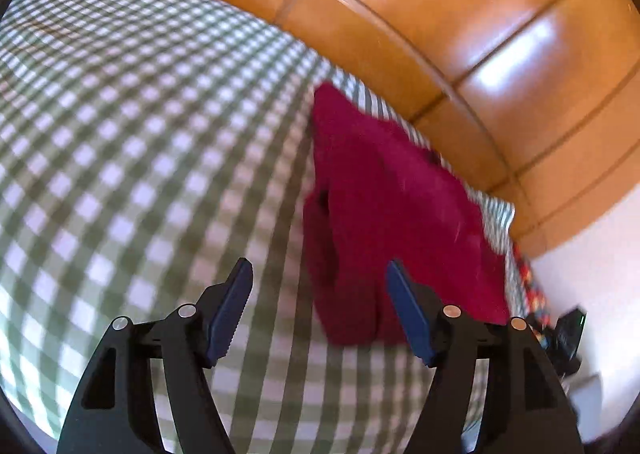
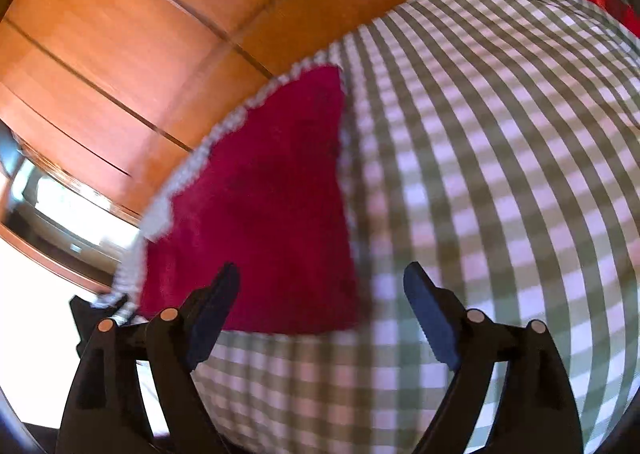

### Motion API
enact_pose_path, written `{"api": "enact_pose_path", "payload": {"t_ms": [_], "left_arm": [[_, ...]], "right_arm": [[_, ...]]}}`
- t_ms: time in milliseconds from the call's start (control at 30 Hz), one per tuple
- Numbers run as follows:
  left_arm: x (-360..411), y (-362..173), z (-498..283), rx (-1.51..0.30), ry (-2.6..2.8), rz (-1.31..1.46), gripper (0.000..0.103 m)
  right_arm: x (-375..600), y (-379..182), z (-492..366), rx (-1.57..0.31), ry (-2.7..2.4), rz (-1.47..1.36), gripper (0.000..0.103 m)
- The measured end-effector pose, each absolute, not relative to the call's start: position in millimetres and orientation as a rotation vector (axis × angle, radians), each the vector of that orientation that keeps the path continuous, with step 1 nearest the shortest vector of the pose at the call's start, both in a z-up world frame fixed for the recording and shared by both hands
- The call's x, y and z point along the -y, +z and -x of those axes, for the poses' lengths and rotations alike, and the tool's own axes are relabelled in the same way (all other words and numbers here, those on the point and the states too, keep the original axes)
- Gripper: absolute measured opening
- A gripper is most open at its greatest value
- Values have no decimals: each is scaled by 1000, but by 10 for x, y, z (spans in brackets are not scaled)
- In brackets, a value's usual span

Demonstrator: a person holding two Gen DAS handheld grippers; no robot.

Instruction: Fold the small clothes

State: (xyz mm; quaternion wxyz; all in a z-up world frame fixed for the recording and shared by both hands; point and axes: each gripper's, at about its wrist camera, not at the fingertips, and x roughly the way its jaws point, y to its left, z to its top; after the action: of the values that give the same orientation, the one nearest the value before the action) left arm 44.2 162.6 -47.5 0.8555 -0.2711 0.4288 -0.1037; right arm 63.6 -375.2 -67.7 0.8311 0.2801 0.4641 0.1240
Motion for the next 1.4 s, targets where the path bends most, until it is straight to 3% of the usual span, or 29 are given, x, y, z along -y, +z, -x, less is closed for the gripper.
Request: {"api": "enact_pose_path", "payload": {"t_ms": [67,100,133,167,200,267,367,533,733,767,800,833,867,1033,1167,1233,1267,1300,1333,1367,1400], "left_arm": [[-1489,-540,-419,-901,-254,540,59],[-1415,-565,-420,-899,-267,511,56],[-1356,-581,-421,-902,-272,491,45],[-1314,-612,-449,-912,-284,482,26],[-1251,-632,-484,-924,-313,461,15],[-1192,-628,-488,-929,-325,435,8],[-1290,-408,-454,-884,-382,460,7],[-1456,-178,-136,-866,-452,397,7],[-1494,-640,337,-1058,-429,372,8],[-1539,-639,369,-1056,-423,399,14],[-1646,-616,404,-1036,-400,446,20],[-1737,-587,408,-1013,-382,487,38],[-1837,-560,413,-985,-363,531,49],[-2071,-410,116,-885,-295,603,51],[-1968,-357,-260,-860,-333,624,51],[-1875,-352,-464,-866,-374,642,53],[-1833,-359,-524,-875,-383,642,53],[-1764,-382,-598,-891,-404,634,53],[-1669,-382,-660,-905,-427,617,45],[-1620,-386,-661,-910,-434,604,25],[-1557,-377,-651,-909,-433,575,16]], "right_arm": [[3662,-701,-694,-986,249,-544,75],[3594,-724,-745,-1000,258,-517,68],[3526,-761,-778,-1014,277,-496,64],[3435,-785,-816,-1033,285,-450,53],[3374,-825,-868,-1049,281,-414,35],[3333,-798,-914,-1056,278,-384,20],[3408,-601,-782,-1023,320,-396,13],[3491,-513,-318,-1065,411,-362,12],[3650,-769,128,-1138,358,-371,11],[3666,-721,152,-1126,348,-354,16],[3696,-643,155,-1102,311,-326,40],[3748,-592,135,-1083,291,-315,58],[3775,-540,114,-1059,283,-306,72],[3572,-338,-229,-969,225,-181,72],[3341,-432,-578,-987,201,-124,62],[3269,-519,-723,-1024,195,-97,40],[3243,-535,-755,-1029,197,-96,20],[3248,-525,-742,-1021,198,-106,11],[3252,-500,-713,-1009,200,-107,9],[3246,-449,-663,-989,199,-89,8],[3216,-416,-636,-977,198,-74,8]]}}
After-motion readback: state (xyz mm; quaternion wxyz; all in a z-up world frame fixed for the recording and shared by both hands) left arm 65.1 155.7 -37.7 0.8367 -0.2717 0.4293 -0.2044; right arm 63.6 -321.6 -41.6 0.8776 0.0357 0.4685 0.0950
